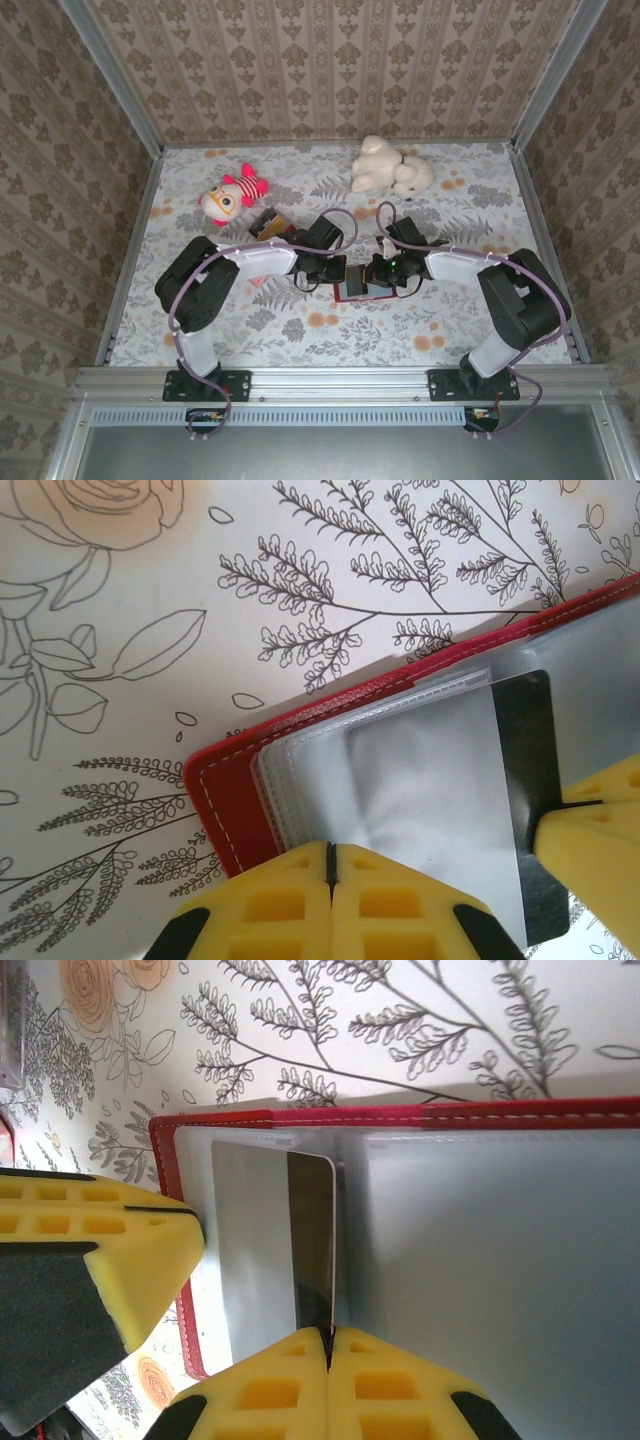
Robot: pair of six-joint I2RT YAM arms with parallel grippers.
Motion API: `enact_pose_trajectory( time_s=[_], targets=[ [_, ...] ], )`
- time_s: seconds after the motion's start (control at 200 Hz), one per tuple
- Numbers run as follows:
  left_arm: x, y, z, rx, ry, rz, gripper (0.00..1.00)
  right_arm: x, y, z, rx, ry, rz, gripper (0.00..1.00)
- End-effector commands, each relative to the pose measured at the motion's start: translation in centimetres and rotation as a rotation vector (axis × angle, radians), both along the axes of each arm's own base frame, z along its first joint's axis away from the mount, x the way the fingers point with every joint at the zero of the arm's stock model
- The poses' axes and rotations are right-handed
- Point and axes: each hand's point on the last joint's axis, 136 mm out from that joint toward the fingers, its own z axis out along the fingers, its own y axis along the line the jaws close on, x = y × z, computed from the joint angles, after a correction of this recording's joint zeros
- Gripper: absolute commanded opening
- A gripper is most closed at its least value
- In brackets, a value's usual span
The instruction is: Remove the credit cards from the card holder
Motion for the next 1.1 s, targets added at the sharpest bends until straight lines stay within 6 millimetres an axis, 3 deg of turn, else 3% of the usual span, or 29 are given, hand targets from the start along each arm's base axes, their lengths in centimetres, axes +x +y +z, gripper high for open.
enact_pose_trajectory(
  time_s=[0.0,0.31,0.525,0.61,0.69,0.82,1.095],
  targets=[
    [-0.6,1.7,-1.3,0.063,0.035,-0.003,0.01,-0.7,-1.6,-0.5,-0.037,0.013,-0.015,0.03],
    [-0.2,0.8,0.0,0.020,0.032,-0.016,0.02,-0.4,-2.3,1.5,0.024,-0.034,-0.045,0.00],
    [0.5,0.0,2.4,-0.029,0.002,-0.025,0.04,-0.3,-3.0,3.2,0.043,-0.074,-0.072,0.00],
    [0.9,-0.1,3.7,-0.071,-0.005,-0.023,0.10,-0.3,-3.3,3.5,0.050,-0.076,-0.079,0.00],
    [1.1,0.2,4.7,-0.100,-0.011,-0.012,0.16,-0.1,-3.2,5.2,0.079,-0.125,-0.079,0.00],
    [1.1,0.8,6.1,-0.140,-0.022,0.006,0.34,-0.1,-2.9,6.7,0.122,-0.167,-0.078,0.00],
    [0.9,1.0,10.4,-0.338,-0.033,0.069,0.49,0.1,-1.4,10.5,0.321,-0.251,-0.085,0.00]
  ],
)
